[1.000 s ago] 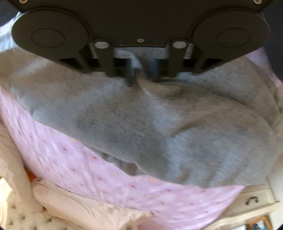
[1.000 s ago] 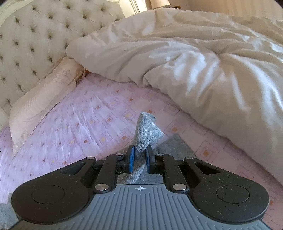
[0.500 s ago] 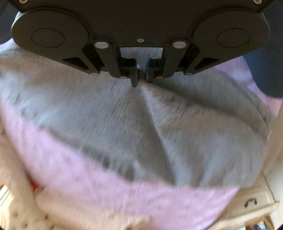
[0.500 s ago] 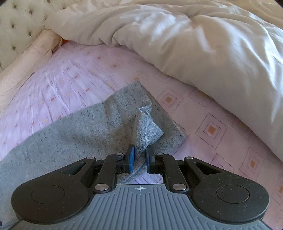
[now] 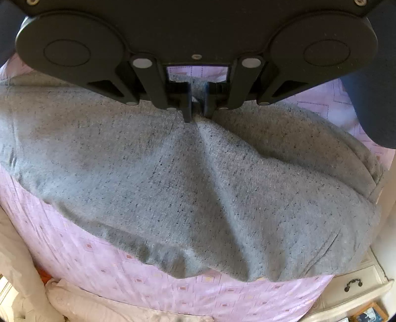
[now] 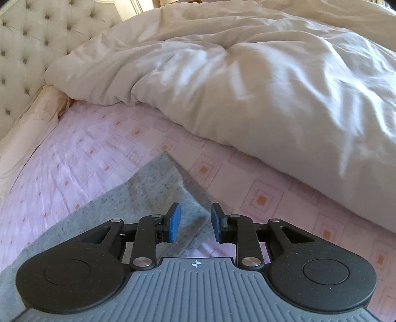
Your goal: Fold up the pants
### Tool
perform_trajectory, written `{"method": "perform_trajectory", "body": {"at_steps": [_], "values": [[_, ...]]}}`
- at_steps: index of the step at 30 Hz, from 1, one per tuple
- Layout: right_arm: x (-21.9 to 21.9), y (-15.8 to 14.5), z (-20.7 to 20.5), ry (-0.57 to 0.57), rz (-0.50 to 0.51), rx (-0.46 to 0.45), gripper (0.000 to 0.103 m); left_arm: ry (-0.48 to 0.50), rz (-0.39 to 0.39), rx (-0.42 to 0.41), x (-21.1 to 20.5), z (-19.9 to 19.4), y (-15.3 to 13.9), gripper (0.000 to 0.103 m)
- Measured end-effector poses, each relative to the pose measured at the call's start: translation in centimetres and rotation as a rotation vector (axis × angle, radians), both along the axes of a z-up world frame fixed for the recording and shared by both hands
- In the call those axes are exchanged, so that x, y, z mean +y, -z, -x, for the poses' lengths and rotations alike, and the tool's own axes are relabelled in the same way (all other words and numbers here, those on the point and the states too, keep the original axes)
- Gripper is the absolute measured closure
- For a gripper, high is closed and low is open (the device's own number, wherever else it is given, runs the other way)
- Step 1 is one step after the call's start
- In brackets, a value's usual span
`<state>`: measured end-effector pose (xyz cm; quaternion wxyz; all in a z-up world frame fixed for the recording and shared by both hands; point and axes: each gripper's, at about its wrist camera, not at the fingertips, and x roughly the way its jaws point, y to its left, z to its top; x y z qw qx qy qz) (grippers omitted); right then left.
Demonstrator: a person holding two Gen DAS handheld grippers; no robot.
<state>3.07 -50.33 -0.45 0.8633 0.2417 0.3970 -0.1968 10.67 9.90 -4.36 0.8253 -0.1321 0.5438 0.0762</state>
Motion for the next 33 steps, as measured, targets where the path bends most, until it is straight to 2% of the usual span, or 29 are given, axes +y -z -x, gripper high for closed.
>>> {"method": "perform_trajectory", "body": {"at_steps": [6,11,12,13,17,19,22,24,27,30,33], "values": [[-0.6,0.4,-0.5,-0.047,0.013,-0.038,0.077,0.013,-0.023,-0.005,-0.4,-0.3,0.3,0.091],[-1.3,2.0,-2.1,-0.071,-0.038,0.013,0.076,0.014,-0.022,-0.004,-0.4,0.0,0.0,0.091],[-1.0,1.7,-2.0,-0.082,-0.036,0.011,0.082,0.014,-0.022,-0.005,-0.4,0.0,0.1,0.091],[-0.7,1.3,-2.0,-0.098,-0.026,0.003,0.096,0.014,-0.021,-0.004,-0.4,-0.1,0.1,0.091],[0.3,-0.4,-1.4,-0.126,0.064,0.015,0.096,0.012,-0.019,-0.002,-0.3,-0.2,0.1,0.091],[0.1,0.2,-1.4,-0.110,0.087,0.060,0.096,0.014,-0.025,-0.002,-0.4,-0.2,0.2,0.091],[-0.4,1.9,-1.5,-0.090,0.059,0.104,0.095,0.020,-0.039,-0.003,-0.7,-0.3,0.2,0.091],[0.0,1.6,-1.5,-0.093,0.086,0.096,0.093,0.026,-0.046,-0.003,-0.9,-0.3,0.2,0.091],[0.6,0.5,-1.5,-0.064,0.131,0.081,0.082,0.028,-0.038,-0.005,-0.7,-0.2,0.2,0.091],[1.8,-1.4,-1.8,-0.056,0.185,0.039,0.082,0.019,-0.027,-0.002,-0.4,-0.2,0.1,0.086],[3.6,-3.4,-2.2,-0.114,0.191,-0.019,0.082,0.026,-0.032,0.005,-0.6,-0.1,0.0,0.083]]}}
